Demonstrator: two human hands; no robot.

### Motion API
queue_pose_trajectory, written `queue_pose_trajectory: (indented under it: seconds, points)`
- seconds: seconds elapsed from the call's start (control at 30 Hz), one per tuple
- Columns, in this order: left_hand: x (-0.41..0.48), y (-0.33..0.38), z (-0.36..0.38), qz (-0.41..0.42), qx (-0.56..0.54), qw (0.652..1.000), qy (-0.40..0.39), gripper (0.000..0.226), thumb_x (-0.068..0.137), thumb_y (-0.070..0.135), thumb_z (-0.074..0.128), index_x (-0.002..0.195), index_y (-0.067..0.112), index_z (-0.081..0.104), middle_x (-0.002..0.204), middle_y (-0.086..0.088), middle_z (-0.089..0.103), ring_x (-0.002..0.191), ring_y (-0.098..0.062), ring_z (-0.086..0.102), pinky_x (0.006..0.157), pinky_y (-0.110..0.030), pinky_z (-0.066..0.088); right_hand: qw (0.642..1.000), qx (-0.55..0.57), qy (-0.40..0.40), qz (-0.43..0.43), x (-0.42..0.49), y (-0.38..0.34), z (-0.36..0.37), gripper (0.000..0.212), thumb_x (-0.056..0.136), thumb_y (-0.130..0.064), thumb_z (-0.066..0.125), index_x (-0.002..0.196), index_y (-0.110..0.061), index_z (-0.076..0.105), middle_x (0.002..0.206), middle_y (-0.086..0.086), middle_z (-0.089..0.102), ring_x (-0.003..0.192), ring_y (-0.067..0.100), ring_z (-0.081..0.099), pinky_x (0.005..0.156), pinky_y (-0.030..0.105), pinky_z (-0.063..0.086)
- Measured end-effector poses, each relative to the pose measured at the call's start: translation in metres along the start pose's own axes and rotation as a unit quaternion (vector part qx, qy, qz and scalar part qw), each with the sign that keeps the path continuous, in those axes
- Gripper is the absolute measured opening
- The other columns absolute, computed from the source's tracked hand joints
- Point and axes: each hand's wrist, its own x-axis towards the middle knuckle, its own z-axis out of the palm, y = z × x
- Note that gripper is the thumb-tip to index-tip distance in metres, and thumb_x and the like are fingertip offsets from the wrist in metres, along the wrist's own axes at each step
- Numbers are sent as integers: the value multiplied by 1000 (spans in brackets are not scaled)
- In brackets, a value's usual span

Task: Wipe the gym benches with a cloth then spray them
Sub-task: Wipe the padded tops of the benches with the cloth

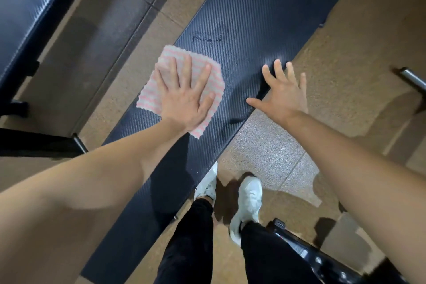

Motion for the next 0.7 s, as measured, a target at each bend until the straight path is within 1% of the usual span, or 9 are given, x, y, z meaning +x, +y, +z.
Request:
queue_pose_trajectory:
  seconds: [0.07, 0.13, 0.27, 0.37, 0.43, 0.5, 0.57, 0.63, 0.7]
  points:
    - [-3, 15, 3, 33, 3, 999, -9, 72, 98, 67, -2, 164, 37, 4, 172, -17, -4, 154, -50, -7, 116, -77, -4, 1000, 16, -1, -7, 2, 2, -2, 95, 83, -76, 55, 158, -28, 22, 168, 5, 12, 156, 30, 3, 123, 55, 7]
    - [-10, 33, 9, 68, 15, 997, -22, 74, 97, 72, 4, 163, 39, 1, 172, -16, -7, 154, -50, -11, 117, -76, -3, 998, 59, -2, -16, 2, 8, -4, 90, 85, -68, 62, 157, -28, 27, 168, 3, 15, 156, 29, 4, 123, 53, 18]
    - [-23, 62, 18, 121, 40, 991, -51, 76, 96, 79, 11, 161, 44, -7, 171, -11, -13, 155, -45, -16, 117, -74, 0, 990, 132, 6, -44, 5, 27, -9, 60, 95, -41, 64, 150, -30, 45, 165, -3, 26, 155, 22, 14, 118, 44, 32]
    - [-18, 69, 16, 198, 79, 975, -60, 69, 98, 75, 9, 160, 48, -4, 172, -9, -13, 155, -46, -15, 116, -75, 2, 979, 191, 30, -65, 8, 46, -12, 45, 97, -27, 63, 142, -25, 57, 157, -1, 41, 150, 17, 30, 120, 35, 28]
    - [-1, 65, 7, 253, 109, 958, -74, 68, 98, 75, 6, 161, 48, -1, 171, -7, -14, 154, -45, -17, 116, -75, 0, 976, 207, 49, -54, 9, 57, -15, 46, 98, -27, 62, 143, -24, 55, 153, 0, 47, 145, 17, 39, 119, 29, 27]
    - [21, 58, -2, 278, 112, 951, -77, 69, 97, 76, 4, 161, 49, 2, 172, -2, -13, 155, -43, -16, 117, -74, -3, 976, 207, 67, -22, 14, 65, -18, 49, 98, -30, 61, 145, -24, 53, 155, 0, 46, 145, 19, 39, 119, 27, 23]
    - [39, 51, -9, 267, 105, 955, -70, 67, 97, 77, 7, 159, 53, 0, 172, 1, -10, 156, -43, -13, 117, -74, -3, 977, 201, 65, -5, 25, 71, -23, 55, 97, -34, 62, 149, -23, 48, 160, 1, 37, 149, 19, 30, 121, 28, 16]
    - [58, 43, -14, 220, 104, 968, -60, 65, 98, 76, 11, 158, 55, -2, 173, 2, -8, 156, -44, -11, 117, -75, -2, 980, 186, 67, 6, 40, 74, -30, 65, 95, -41, 63, 153, -24, 40, 166, 1, 23, 154, 20, 18, 125, 41, 16]
    - [80, 32, -23, 147, 91, 984, -44, 65, 99, 72, 13, 159, 52, -2, 173, 1, -6, 156, -44, -10, 116, -76, 0, 985, 154, 70, 22, 59, 79, -39, 75, 93, -48, 62, 157, -26, 30, 169, -1, 11, 156, 19, 7, 123, 51, 16]
